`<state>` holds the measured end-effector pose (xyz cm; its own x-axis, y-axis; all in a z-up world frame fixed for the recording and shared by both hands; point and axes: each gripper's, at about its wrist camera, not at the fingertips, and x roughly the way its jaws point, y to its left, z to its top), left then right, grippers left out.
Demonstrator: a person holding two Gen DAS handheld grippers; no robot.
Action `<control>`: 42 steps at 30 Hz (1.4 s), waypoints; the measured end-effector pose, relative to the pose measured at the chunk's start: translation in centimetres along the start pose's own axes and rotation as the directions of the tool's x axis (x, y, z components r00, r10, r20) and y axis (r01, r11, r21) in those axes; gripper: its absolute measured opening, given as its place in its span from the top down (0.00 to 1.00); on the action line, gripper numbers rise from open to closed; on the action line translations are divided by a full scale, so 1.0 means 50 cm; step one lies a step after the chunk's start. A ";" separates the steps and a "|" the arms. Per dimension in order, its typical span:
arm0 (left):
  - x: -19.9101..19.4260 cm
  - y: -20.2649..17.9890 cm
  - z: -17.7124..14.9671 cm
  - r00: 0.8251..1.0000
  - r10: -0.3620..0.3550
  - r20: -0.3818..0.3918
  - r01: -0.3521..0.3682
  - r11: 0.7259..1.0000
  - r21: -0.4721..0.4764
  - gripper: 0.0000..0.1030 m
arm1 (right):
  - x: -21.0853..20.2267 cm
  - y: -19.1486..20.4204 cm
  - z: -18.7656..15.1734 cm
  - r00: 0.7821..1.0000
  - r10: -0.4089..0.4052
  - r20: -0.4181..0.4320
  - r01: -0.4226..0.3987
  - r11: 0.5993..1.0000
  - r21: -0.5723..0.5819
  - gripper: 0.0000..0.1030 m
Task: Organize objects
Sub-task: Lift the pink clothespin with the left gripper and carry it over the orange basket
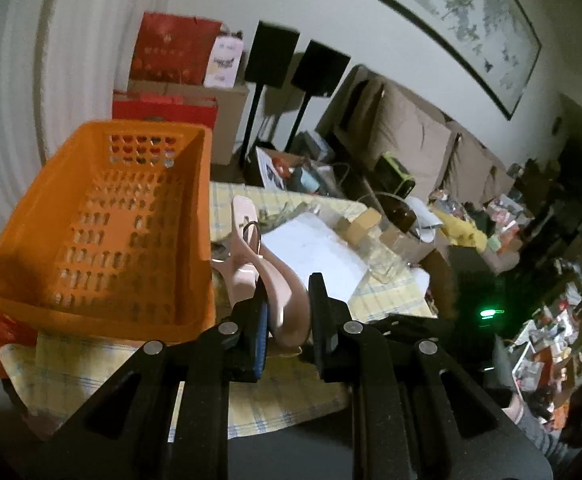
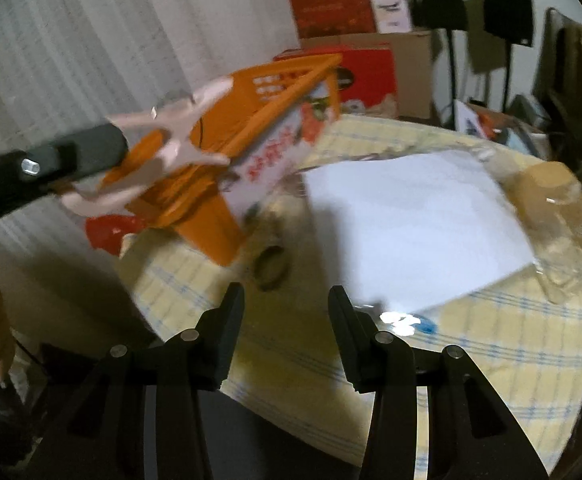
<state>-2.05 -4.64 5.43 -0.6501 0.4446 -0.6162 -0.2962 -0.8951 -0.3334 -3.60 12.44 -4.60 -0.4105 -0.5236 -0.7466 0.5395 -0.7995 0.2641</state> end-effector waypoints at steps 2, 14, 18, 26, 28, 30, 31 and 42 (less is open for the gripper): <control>-0.021 -0.001 0.002 1.000 0.004 0.022 -0.004 1.000 0.002 0.84 | 0.023 0.015 0.004 1.000 0.008 -0.013 -0.009 1.000 -0.016 0.56; -0.066 0.057 -0.005 0.989 0.126 0.074 -0.124 0.992 -0.023 0.84 | 0.152 0.048 0.025 0.992 -0.089 -0.085 0.085 0.995 -0.057 0.56; -0.059 0.080 -0.010 0.987 0.145 0.067 -0.142 0.989 -0.045 0.84 | 0.175 0.049 0.025 0.988 -0.133 -0.084 0.127 0.989 -0.079 0.56; -0.052 0.107 -0.019 0.984 0.165 0.065 -0.161 0.985 -0.061 0.84 | 0.210 0.055 0.013 0.972 -0.224 -0.074 0.212 0.967 -0.139 0.69; -0.048 0.112 -0.023 0.984 0.167 0.061 -0.164 0.984 -0.064 0.84 | 0.207 0.049 0.012 0.975 -0.208 -0.076 0.198 0.972 -0.130 0.69; -0.048 0.117 -0.023 0.984 0.169 0.060 -0.165 0.984 -0.068 0.84 | 0.204 0.046 0.013 0.977 -0.201 -0.074 0.190 0.974 -0.126 0.69; -0.048 0.120 -0.023 0.984 0.171 0.059 -0.167 0.984 -0.070 0.84 | 0.196 0.044 0.012 0.979 -0.192 -0.069 0.183 0.976 -0.120 0.69; -0.046 0.148 -0.008 0.979 0.197 0.054 -0.192 0.978 -0.083 0.84 | 0.066 0.068 0.021 0.997 -0.081 0.014 0.082 0.994 -0.072 0.70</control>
<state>-2.47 -12.29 4.08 -0.7323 0.2572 -0.6306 -0.1064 -0.9578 -0.2672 -3.90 7.67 -5.52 -0.4635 -0.4610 -0.7567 0.5557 -0.8164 0.1569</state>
